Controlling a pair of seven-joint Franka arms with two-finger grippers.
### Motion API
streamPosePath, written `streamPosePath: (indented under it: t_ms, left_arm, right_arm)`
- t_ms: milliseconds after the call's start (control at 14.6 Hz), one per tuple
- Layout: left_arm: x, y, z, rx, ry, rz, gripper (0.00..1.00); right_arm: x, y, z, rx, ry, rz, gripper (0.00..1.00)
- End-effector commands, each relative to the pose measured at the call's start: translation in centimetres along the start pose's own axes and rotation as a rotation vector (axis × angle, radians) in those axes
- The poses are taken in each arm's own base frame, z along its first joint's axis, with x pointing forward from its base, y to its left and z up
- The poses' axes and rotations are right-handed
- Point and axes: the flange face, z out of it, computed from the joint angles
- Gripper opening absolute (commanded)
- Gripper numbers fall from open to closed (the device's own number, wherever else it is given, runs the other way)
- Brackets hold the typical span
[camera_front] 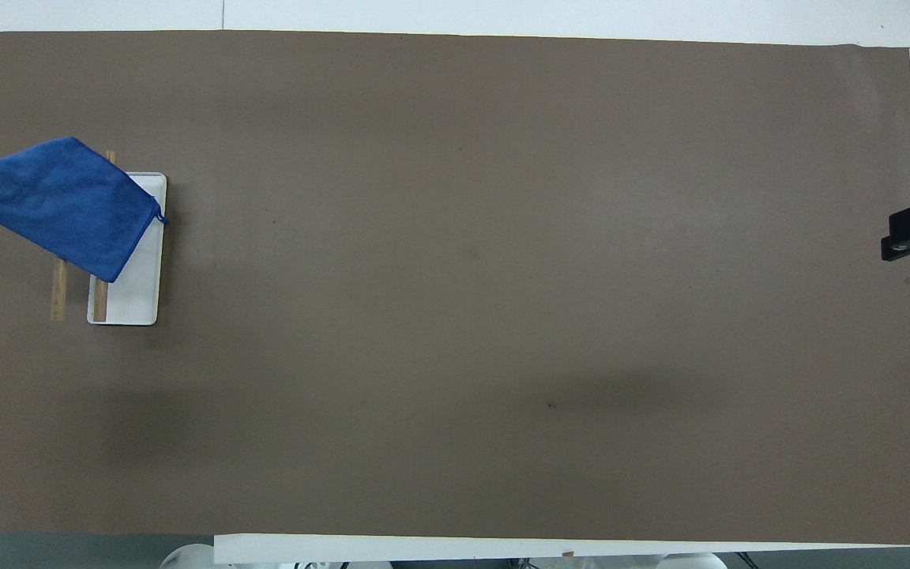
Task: Right arm passes towel to left arm to hang
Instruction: 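Release the towel and withdraw the left gripper from the rack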
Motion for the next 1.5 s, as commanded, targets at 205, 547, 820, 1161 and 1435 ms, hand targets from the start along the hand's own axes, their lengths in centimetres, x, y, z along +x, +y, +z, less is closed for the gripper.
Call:
streamPosePath:
  t_ms: [205,547,820,1161,1435]
  left_arm:
    - [-2.1,-0.4,0.5,0.014,-0.012,-0.015,0.05]
    - [-6.0,0.5,-0.2,0.051,-0.074,-0.083,0.05]
    - [-4.6,-1.2,0.0,0.076,-0.073,-0.108,1.00]
    - [-0.2,1.6,-6.4,0.155,-0.108,-0.092,1.00]
    - [-0.1,4.9,-13.3,0.274,-0.317,0.329,1.00]
  right_arm:
    - [-1.0,0.2,-0.2,-0.012,-0.007,-0.011,1.00]
    - [-1.1,-1.0,-0.3,-0.015,-0.007,-0.041,1.00]
    - [-1.1,-0.9,-0.3,-0.015,-0.007,-0.041,1.00]
    - [-1.2,-1.0,-0.2,-0.012,-0.009,-0.042,1.00]
    - [-1.4,0.5,0.2,0.016,-0.038,-0.014,1.00]
